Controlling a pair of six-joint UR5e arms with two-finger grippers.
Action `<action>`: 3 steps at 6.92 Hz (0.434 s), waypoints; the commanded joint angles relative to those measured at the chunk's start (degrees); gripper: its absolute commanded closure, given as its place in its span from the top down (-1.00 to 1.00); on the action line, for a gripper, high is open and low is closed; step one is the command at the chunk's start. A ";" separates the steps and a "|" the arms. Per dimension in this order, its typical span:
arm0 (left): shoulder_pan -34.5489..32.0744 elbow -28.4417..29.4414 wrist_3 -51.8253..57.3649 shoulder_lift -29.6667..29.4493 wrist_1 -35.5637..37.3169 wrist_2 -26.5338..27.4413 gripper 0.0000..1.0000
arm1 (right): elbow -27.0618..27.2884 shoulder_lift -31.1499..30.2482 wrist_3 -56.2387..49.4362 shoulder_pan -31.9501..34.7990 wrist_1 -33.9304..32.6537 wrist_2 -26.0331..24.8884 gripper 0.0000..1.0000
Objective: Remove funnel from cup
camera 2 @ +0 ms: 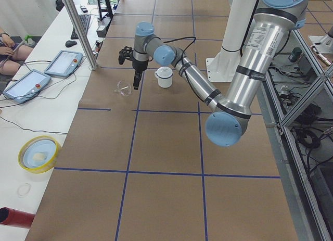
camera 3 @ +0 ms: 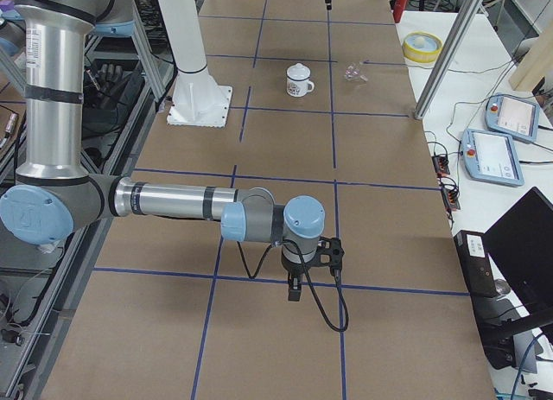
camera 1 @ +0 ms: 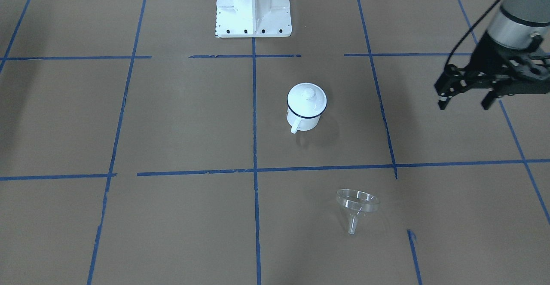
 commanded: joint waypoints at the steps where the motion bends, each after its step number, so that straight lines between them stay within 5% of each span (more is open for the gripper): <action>1: -13.89 11.41 23.85 7.46 -8.29 -7.46 1.00 | 0.07 0.00 0.00 0.00 0.00 0.00 1.00; 3: -20.24 16.38 33.15 17.03 -16.39 -9.17 1.00 | -0.02 0.00 0.00 0.00 0.00 0.00 1.00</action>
